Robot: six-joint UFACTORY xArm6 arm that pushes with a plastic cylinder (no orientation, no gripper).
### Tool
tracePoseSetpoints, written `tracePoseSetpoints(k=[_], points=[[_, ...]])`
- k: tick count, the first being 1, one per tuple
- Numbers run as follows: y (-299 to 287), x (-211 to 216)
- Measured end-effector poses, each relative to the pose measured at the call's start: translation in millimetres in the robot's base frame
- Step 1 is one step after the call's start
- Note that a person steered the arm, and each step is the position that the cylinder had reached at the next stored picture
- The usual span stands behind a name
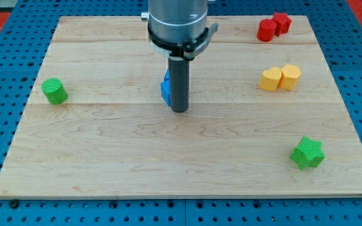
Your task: Push the green circle to the left center of the board
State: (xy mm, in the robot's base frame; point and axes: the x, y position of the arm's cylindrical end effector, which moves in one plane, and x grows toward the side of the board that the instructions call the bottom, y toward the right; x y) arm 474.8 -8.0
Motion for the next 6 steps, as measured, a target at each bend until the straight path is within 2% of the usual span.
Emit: tracePoseSetpoints(k=[1,2,4,6], points=[[-86.5,16.2],[-200.9,-3.9],[-224.0,-72.3],[-284.5,-62.7]])
